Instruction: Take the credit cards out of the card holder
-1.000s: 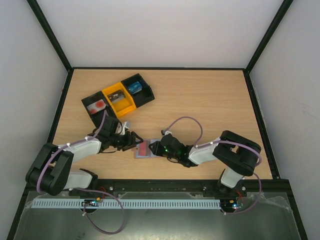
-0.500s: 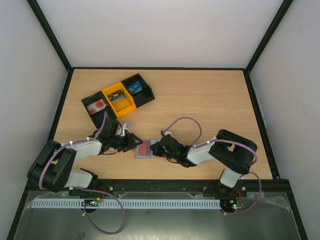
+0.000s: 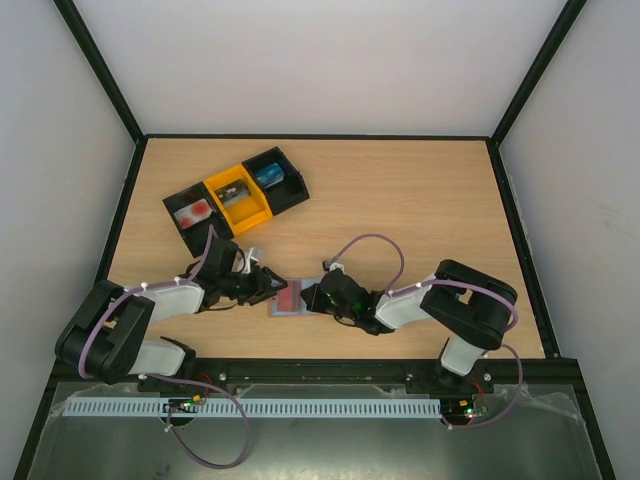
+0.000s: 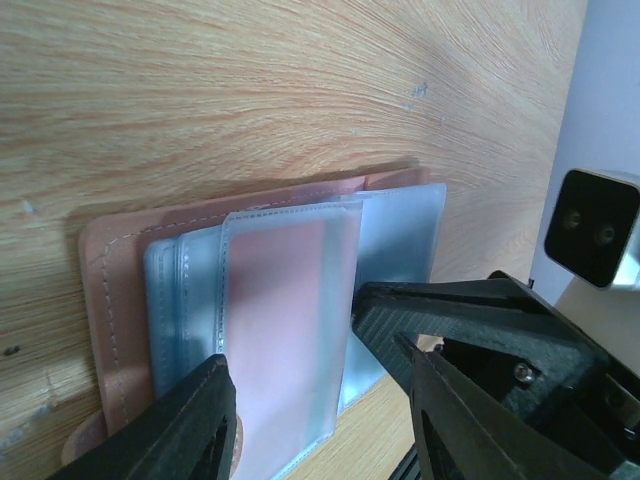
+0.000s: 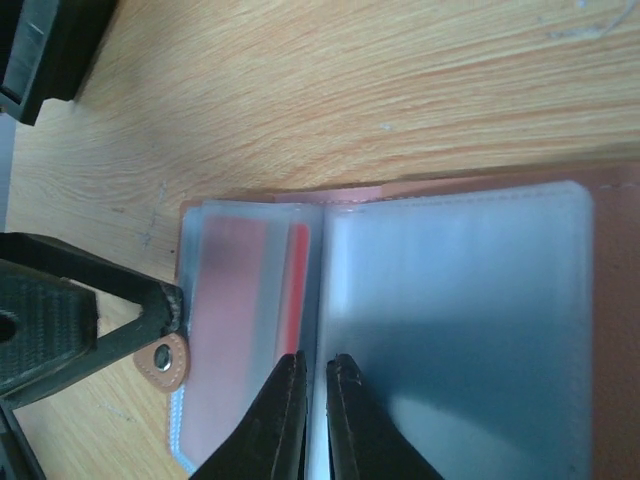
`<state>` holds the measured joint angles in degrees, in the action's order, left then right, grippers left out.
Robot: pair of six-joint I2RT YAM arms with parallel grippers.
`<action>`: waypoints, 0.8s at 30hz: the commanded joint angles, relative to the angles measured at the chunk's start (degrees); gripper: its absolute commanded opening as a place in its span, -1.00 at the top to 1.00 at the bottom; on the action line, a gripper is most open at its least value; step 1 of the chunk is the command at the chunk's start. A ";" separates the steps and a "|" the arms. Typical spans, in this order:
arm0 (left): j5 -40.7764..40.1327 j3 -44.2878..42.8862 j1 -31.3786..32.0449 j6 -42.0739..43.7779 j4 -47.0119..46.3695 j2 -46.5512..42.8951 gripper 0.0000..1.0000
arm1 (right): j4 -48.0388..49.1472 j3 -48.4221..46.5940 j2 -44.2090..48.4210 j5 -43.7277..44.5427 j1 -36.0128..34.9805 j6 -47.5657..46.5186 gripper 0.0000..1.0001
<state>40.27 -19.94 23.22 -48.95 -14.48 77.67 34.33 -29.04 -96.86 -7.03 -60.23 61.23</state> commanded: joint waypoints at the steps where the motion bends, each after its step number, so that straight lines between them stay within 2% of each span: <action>1: -0.67 -0.57 0.24 0.10 -0.65 0.73 0.01 | -3.34 -0.02 3.53 1.43 0.21 -0.59 0.80; 13: -2.41 -0.65 0.24 1.44 0.77 1.75 -0.03 | -3.93 -3.33 0.52 -0.99 0.08 -1.29 0.61; 24: -2.74 -0.90 0.24 2.63 1.14 2.45 -0.02 | -9.97 -2.40 -1.39 3.06 -0.07 -1.57 0.88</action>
<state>38.72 -20.32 23.24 -47.92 -14.79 78.96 28.88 -32.01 -97.14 -6.90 -60.23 60.05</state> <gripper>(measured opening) 0.509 0.069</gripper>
